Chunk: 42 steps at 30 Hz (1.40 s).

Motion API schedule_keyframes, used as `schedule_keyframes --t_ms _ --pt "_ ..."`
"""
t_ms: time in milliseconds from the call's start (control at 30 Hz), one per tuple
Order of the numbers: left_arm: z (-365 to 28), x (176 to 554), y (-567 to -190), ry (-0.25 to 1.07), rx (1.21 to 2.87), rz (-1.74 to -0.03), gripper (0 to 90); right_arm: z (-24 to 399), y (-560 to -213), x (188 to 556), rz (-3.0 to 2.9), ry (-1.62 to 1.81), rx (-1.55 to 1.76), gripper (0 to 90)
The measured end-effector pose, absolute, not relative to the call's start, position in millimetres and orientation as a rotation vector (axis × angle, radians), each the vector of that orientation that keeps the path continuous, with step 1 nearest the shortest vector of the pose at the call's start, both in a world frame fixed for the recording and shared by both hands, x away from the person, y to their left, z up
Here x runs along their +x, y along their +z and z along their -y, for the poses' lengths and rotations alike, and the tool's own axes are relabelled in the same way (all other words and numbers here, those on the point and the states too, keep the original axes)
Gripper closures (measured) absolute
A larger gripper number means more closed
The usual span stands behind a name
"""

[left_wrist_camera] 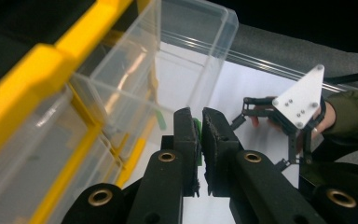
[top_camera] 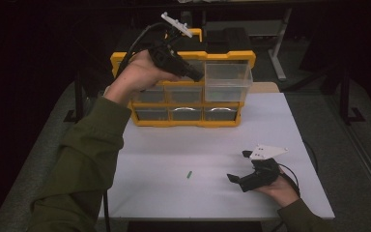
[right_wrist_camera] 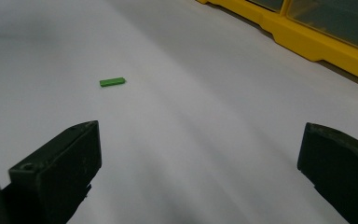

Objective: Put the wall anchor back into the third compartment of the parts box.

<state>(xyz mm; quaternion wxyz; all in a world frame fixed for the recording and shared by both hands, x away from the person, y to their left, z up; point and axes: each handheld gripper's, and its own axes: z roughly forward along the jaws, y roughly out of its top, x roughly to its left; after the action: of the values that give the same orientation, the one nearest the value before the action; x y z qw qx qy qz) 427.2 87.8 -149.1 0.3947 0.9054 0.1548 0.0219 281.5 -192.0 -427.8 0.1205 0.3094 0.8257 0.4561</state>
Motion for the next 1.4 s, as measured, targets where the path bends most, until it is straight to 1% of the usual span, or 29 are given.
schedule_keyframes --t_ms 300,433,600,867,967,1033,1133,1400 --pt "-69 439 -141 0.049 2.254 -0.392 85.2 193 -427 281 -2.416 1.335 0.896 0.0" --pt "-57 445 -147 0.045 2.27 -0.397 85.2 192 -427 281 -2.413 1.345 0.903 0.0" --pt "-46 452 -158 0.081 2.293 -0.432 85.1 193 -427 281 -2.416 1.346 0.902 0.0" --pt "-34 456 -170 0.07 2.335 -0.431 85.0 193 -427 281 -2.414 1.35 0.897 0.0" --pt "-33 457 -170 0.075 2.328 -0.434 84.6 194 -427 281 -2.413 1.35 0.894 0.0" --pt "-35 457 -168 0.082 2.306 -0.436 81.0 194 -427 281 -2.412 1.352 0.895 0.0" --pt "-43 455 -162 0.073 2.276 -0.438 78.9 194 -427 281 -2.414 1.351 0.894 0.0" --pt "-66 448 -151 0.085 2.275 -0.443 78.1 193 -427 281 -2.414 1.349 0.898 0.0"
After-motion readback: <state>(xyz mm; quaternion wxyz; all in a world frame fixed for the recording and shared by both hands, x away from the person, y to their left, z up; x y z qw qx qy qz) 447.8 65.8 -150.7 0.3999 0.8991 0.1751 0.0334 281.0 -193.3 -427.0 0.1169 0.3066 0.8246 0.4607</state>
